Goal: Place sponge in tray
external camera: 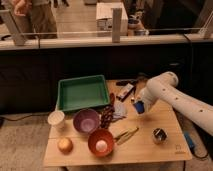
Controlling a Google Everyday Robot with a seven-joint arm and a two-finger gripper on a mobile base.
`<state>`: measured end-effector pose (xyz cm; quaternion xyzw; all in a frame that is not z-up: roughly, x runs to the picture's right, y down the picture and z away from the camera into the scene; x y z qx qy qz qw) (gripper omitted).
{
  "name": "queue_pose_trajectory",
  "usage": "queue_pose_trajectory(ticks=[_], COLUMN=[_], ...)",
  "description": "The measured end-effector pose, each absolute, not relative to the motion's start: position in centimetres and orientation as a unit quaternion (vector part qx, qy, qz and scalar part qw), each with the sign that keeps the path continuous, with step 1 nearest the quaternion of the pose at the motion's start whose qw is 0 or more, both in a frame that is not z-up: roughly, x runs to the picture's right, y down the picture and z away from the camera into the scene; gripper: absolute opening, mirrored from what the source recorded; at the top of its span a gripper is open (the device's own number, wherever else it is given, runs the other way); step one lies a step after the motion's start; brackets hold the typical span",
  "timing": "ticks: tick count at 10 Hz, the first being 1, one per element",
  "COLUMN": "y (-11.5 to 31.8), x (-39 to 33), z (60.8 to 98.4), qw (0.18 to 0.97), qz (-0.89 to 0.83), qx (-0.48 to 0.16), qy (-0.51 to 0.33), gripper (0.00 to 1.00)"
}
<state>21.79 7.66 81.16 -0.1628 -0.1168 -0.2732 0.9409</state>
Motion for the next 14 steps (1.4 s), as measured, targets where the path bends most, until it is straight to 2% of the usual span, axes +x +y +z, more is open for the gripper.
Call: queue_pose_trajectory(ticks=[9, 14], y=[2.1, 1.7], x=[9.9, 4.8], z=[79.2, 79.2], qw=[0.892, 0.863], qz=[-0.395, -0.445], qx=[-0.122, -0.118], qy=[-0.183, -0.209], gripper=[0.04, 0.04])
